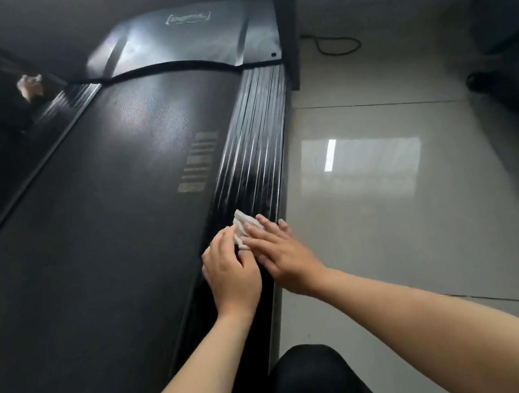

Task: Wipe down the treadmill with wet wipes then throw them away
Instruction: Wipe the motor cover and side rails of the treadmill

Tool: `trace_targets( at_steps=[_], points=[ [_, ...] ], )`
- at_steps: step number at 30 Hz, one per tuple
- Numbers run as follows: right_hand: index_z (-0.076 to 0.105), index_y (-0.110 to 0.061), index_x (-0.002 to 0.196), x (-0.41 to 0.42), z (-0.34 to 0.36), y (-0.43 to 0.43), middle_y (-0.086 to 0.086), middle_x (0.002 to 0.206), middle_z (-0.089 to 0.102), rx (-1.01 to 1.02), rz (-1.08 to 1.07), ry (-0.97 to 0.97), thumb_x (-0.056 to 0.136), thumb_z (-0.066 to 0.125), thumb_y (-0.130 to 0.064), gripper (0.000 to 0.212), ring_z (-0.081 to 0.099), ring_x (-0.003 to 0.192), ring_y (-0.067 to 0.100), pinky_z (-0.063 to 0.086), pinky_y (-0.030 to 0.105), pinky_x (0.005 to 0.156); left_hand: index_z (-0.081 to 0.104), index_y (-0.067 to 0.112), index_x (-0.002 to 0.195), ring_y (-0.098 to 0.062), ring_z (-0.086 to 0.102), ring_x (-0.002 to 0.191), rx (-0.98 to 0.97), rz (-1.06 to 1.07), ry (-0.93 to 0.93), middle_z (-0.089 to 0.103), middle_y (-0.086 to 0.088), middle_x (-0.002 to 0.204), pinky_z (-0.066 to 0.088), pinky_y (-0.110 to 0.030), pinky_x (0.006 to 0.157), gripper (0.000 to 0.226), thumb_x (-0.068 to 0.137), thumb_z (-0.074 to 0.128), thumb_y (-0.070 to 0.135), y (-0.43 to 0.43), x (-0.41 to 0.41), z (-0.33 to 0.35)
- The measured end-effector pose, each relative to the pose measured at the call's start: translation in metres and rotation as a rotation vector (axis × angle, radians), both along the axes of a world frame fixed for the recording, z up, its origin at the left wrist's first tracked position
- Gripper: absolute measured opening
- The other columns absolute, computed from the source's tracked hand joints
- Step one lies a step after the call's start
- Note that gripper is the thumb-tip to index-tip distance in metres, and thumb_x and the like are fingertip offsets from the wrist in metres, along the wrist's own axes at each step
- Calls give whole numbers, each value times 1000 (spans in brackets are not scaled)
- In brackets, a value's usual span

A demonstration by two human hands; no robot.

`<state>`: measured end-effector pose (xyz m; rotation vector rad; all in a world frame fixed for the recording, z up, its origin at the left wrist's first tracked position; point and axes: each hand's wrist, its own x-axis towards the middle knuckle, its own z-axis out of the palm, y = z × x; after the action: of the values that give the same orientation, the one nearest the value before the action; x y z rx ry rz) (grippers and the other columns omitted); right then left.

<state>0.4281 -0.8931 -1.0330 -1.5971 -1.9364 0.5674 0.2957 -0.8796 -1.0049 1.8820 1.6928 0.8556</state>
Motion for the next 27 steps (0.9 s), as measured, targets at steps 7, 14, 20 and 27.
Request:
trace_targets(
  at_steps=[7, 14, 20, 27],
  points=[
    [75, -30, 113, -3, 2, 17, -7, 103, 43, -62, -619, 610, 102, 54, -21, 25, 36, 108, 14, 34, 29, 102, 38, 32, 153, -18, 23, 146, -78, -66, 276, 31, 9, 162, 11, -45, 122, 52, 101, 44, 35, -8, 31, -3],
    [57, -19, 106, 9, -14, 23, -1, 88, 61, -161, -696, 1243, 103, 57, -23, 6, 57, 77, 9, 52, 22, 68, 41, 36, 151, -18, 18, 147, -87, -79, 373, 26, 11, 165, 9, -47, 124, 51, 102, 44, 46, -8, 32, -1],
    [57, -19, 107, 12, -39, 25, 9, 106, 67, -326, -736, 1216, 105, 52, -24, 7, 62, 90, 15, 53, 32, 81, 40, 38, 150, -20, 18, 148, -73, -63, 427, 27, 13, 163, 13, -47, 123, 54, 98, 49, 54, -9, 32, -3],
    [52, -24, 106, -1, -92, -1, 14, 108, 66, -792, -775, 1117, 101, 45, -15, 13, 58, 80, 24, 47, 32, 62, 43, 38, 148, -17, 20, 146, -66, -48, 410, 30, 14, 161, 15, -46, 122, 52, 98, 50, 51, -9, 33, -3]
  ],
)
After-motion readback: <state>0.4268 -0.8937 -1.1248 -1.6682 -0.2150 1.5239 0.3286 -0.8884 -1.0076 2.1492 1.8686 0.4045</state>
